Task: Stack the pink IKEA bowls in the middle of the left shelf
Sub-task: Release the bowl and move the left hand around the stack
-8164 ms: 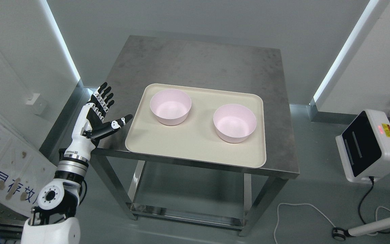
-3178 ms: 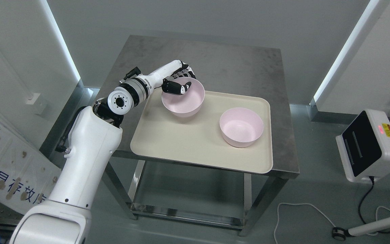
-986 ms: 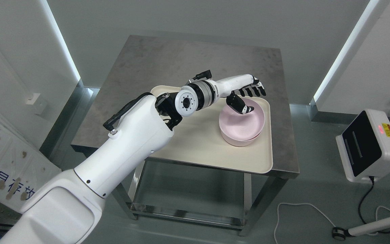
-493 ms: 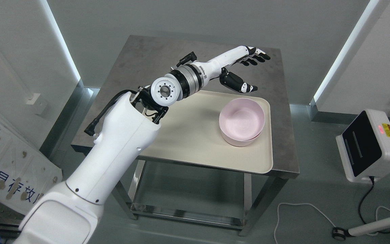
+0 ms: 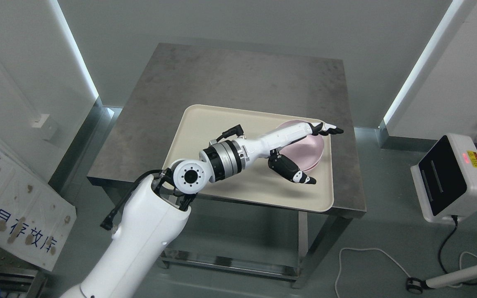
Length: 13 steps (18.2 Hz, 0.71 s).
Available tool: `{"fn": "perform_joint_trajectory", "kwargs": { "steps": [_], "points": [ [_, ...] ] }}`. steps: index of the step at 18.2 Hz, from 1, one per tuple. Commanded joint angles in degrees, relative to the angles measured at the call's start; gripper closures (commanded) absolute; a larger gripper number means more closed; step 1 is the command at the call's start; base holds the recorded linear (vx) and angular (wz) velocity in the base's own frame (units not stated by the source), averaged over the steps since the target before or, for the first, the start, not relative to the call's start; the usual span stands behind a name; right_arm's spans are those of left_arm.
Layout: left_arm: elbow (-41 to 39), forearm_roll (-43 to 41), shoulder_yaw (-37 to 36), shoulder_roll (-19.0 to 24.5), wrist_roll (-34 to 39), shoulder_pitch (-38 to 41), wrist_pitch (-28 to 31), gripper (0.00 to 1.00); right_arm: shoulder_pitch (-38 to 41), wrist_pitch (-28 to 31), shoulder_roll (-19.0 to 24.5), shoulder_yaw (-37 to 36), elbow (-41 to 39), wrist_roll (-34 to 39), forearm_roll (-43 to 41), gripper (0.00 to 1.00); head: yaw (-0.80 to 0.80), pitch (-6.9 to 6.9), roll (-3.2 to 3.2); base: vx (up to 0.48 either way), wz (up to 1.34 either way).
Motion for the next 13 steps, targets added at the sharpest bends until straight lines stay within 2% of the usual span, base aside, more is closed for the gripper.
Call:
{"fn": "perform_joint_trajectory", "kwargs": {
  "steps": [1, 7, 13],
  "points": [
    [-8.1, -13.9, 0.6, 1.0, -0.4, 4.9, -0.2, 0.14, 0.0, 0.0, -1.0, -0.6, 0.0, -0.3, 0.4, 0.00, 0.00, 0.00, 0.00, 0.000, 0.00],
    [-6.4, -25.0, 0.1, 1.0, -0.7, 5.1, 0.4, 0.16, 0.0, 0.0, -1.0, -0.5, 0.0, -0.3, 0.4, 0.00, 0.00, 0.00, 0.00, 0.000, 0.00],
    [-4.6, -28.3, 0.3, 1.0, -0.7, 4.7, 1.4, 0.21, 0.0, 0.0, -1.0, -0.5, 0.0, -0.3, 0.4, 0.00, 0.00, 0.00, 0.00, 0.000, 0.00]
  ]
}}
